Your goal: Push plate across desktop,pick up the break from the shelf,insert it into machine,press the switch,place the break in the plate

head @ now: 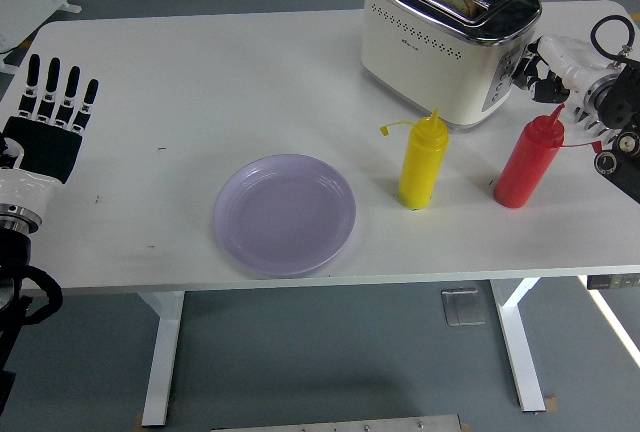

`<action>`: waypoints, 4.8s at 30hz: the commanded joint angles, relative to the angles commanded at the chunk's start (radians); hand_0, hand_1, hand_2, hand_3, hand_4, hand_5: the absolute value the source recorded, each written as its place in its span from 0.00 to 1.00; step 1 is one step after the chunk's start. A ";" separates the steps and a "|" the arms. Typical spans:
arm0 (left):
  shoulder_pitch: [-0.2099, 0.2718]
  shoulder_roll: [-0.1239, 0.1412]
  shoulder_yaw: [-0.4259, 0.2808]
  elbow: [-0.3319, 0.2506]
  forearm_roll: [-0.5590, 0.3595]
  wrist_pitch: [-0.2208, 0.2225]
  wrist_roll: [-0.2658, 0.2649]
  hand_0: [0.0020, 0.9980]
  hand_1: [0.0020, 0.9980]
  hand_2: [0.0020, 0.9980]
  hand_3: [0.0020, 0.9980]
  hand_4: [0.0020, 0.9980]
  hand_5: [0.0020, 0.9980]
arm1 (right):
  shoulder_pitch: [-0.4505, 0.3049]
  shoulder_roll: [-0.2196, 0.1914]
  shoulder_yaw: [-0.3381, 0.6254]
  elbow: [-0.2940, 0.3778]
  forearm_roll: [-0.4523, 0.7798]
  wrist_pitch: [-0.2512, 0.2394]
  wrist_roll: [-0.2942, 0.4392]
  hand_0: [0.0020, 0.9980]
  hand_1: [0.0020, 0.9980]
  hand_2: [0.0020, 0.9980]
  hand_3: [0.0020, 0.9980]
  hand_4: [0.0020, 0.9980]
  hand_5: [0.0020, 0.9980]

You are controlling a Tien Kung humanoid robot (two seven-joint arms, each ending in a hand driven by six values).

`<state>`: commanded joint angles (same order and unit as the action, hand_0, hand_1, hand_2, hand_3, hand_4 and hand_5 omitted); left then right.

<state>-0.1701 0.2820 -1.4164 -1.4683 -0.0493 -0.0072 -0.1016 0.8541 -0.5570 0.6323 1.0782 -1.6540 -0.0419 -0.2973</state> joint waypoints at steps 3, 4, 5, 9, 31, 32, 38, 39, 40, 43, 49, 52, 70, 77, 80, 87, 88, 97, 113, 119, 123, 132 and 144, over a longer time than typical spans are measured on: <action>0.001 -0.001 0.000 0.000 -0.002 -0.001 0.001 0.78 0.72 0.67 0.69 0.71 1.00 | -0.002 -0.006 0.021 0.012 -0.008 0.005 -0.004 0.47 0.34 0.60 0.52 0.14 0.00; 0.001 -0.001 0.001 0.000 -0.002 -0.001 0.002 0.78 0.72 0.67 0.69 0.71 1.00 | -0.004 -0.010 0.036 0.020 -0.013 0.013 -0.010 0.47 0.34 0.60 0.52 0.14 0.00; 0.001 -0.001 0.002 0.000 -0.003 -0.001 0.002 0.78 0.72 0.67 0.69 0.71 1.00 | -0.005 -0.012 0.045 0.025 -0.016 0.019 -0.013 0.49 0.35 0.61 0.53 0.14 0.00; 0.003 -0.002 0.003 -0.001 -0.004 -0.002 0.003 0.78 0.72 0.67 0.69 0.71 1.00 | -0.013 -0.027 0.105 0.059 -0.049 0.067 -0.043 0.49 0.35 0.61 0.53 0.14 0.00; 0.003 0.002 0.017 0.004 -0.006 -0.001 0.002 0.78 0.72 0.67 0.69 0.71 1.00 | 0.205 -0.052 0.146 0.084 -0.030 0.141 -0.123 0.45 0.62 0.66 0.70 0.62 0.07; 0.002 0.002 0.018 0.004 -0.006 -0.001 0.002 0.78 0.72 0.67 0.69 0.71 1.00 | 0.222 -0.044 0.130 0.070 -0.020 0.145 -0.126 0.45 0.62 0.66 0.70 0.62 0.07; -0.003 0.009 0.026 0.008 -0.004 -0.001 0.002 0.78 0.72 0.67 0.69 0.71 1.00 | 0.364 0.032 -0.010 -0.060 0.058 0.197 -0.146 0.41 0.61 0.67 0.71 0.68 0.12; -0.004 0.010 0.027 0.008 -0.004 -0.001 0.002 0.78 0.72 0.67 0.69 0.71 1.00 | 0.389 0.047 -0.034 -0.085 0.072 0.205 -0.149 0.41 0.61 0.67 0.71 0.68 0.12; -0.004 0.010 0.028 0.009 -0.004 -0.001 0.002 0.78 0.72 0.67 0.69 0.71 1.00 | 0.409 0.061 -0.054 -0.106 0.086 0.212 -0.151 0.41 0.61 0.67 0.71 0.68 0.12; -0.005 0.013 0.034 0.010 -0.005 0.000 0.002 0.78 0.72 0.67 0.69 0.70 1.00 | 0.478 0.109 -0.120 -0.180 0.125 0.228 -0.157 0.40 0.60 0.68 0.72 0.70 0.16; -0.006 0.018 0.042 0.012 -0.006 0.000 0.001 0.78 0.72 0.67 0.69 0.70 1.00 | 0.588 0.176 -0.196 -0.310 0.184 0.241 -0.162 0.39 0.60 0.68 0.72 0.71 0.22; -0.006 0.020 0.045 0.012 -0.005 0.000 0.001 0.78 0.72 0.67 0.69 0.70 1.00 | 0.626 0.200 -0.219 -0.376 0.214 0.246 -0.164 0.39 0.60 0.68 0.72 0.71 0.22; -0.024 0.021 0.085 0.021 0.012 0.004 0.001 0.78 0.71 0.67 0.69 0.70 1.00 | 0.683 0.319 -0.252 -0.522 0.374 0.246 -0.172 0.39 0.60 0.67 0.72 0.70 0.30; -0.030 0.021 0.091 0.024 0.012 0.004 0.001 0.78 0.71 0.67 0.69 0.70 1.00 | 0.669 0.346 -0.262 -0.515 0.383 0.207 -0.150 0.39 0.60 0.67 0.72 0.70 0.30; -0.034 0.020 0.095 0.024 0.012 0.004 0.001 0.78 0.71 0.67 0.69 0.70 1.00 | 0.656 0.364 -0.285 -0.529 0.377 0.174 -0.126 0.39 0.60 0.67 0.71 0.70 0.31; -0.043 0.019 0.104 0.026 0.012 0.004 0.000 0.78 0.71 0.67 0.69 0.70 1.00 | 0.635 0.399 -0.352 -0.582 0.364 0.122 -0.087 0.39 0.60 0.67 0.71 0.70 0.31; -0.044 0.019 0.104 0.026 0.013 0.004 0.000 0.78 0.71 0.67 0.69 0.70 1.00 | 0.633 0.403 -0.357 -0.589 0.362 0.117 -0.083 0.39 0.60 0.67 0.71 0.70 0.31; -0.051 0.020 0.112 0.028 0.014 0.004 -0.001 0.78 0.71 0.67 0.69 0.70 1.00 | 0.618 0.421 -0.395 -0.632 0.372 0.097 -0.066 0.39 0.60 0.67 0.70 0.69 0.32; -0.059 0.020 0.122 0.028 0.015 0.005 -0.003 0.78 0.71 0.67 0.69 0.71 1.00 | 0.591 0.432 -0.436 -0.659 0.418 0.036 -0.033 0.37 0.54 0.61 0.65 0.66 0.27; -0.061 0.019 0.125 0.028 0.014 0.006 -0.004 0.78 0.71 0.67 0.69 0.71 1.00 | 0.582 0.435 -0.446 -0.664 0.429 0.020 -0.024 0.35 0.52 0.58 0.64 0.62 0.21; -0.062 0.019 0.128 0.027 0.014 0.006 -0.004 0.78 0.72 0.67 0.69 0.71 1.00 | 0.578 0.436 -0.447 -0.662 0.429 0.009 -0.019 0.34 0.51 0.57 0.64 0.55 0.09; -0.063 0.019 0.131 0.027 0.013 0.007 -0.004 0.78 0.73 0.68 0.70 0.70 1.00 | 0.573 0.441 -0.454 -0.655 0.429 -0.011 -0.012 0.33 0.47 0.48 0.59 0.53 0.08; -0.060 0.018 0.125 0.028 0.011 0.006 -0.004 0.78 0.73 0.68 0.70 0.70 1.00 | 0.566 0.436 -0.458 -0.640 0.424 -0.036 -0.026 0.32 0.44 0.41 0.49 0.47 0.05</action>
<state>-0.2302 0.3001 -1.2915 -1.4407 -0.0386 -0.0016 -0.1058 1.4204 -0.1206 0.1748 0.4382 -1.2305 -0.0778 -0.3228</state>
